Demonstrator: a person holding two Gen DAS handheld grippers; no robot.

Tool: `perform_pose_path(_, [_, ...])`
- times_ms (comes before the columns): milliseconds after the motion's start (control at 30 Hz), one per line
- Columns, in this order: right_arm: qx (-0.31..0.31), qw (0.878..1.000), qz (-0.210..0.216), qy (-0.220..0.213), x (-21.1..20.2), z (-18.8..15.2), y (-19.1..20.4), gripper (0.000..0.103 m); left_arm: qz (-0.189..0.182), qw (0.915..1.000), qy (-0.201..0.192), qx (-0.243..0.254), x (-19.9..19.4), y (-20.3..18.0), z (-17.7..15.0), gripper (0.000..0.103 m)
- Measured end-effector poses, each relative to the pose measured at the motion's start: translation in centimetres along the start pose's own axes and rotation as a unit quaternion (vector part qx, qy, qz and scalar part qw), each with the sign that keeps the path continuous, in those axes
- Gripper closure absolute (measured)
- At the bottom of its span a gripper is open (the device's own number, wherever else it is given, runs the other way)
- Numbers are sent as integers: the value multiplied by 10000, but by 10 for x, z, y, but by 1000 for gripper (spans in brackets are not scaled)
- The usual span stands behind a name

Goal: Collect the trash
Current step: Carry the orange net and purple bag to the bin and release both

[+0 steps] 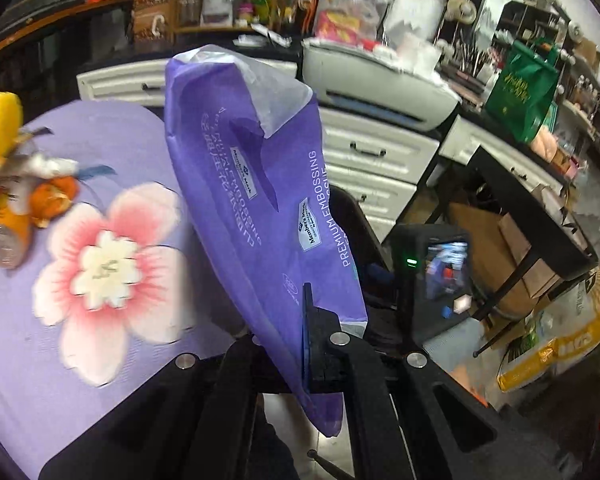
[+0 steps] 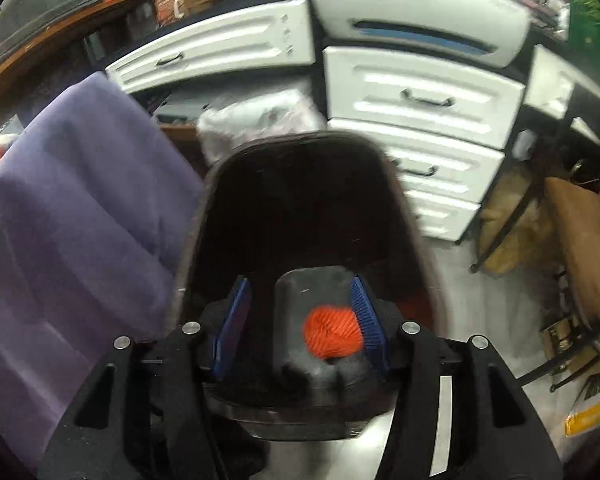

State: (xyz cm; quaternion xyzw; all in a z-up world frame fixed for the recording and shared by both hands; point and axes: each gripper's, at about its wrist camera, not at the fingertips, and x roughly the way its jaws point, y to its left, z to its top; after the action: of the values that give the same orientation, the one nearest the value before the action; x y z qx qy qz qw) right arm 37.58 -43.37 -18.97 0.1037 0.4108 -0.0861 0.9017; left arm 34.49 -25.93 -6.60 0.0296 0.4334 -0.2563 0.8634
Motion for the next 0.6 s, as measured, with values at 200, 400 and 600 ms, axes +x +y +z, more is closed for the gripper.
perform_pose_path(200, [-47, 9956, -799, -498, -36, -9, -40, 37, 195, 9988, 426, 166, 67, -26, 12, 101])
perform_pose_path(400, [403, 9926, -1032, -506, -66, -28, -95, 35, 359, 9958, 734, 409, 123, -51, 15, 101])
perform_pose_path(600, [708, 9910, -1033, -470, -80, -44, -122, 35, 506, 9918, 949, 688, 160, -66, 10, 101])
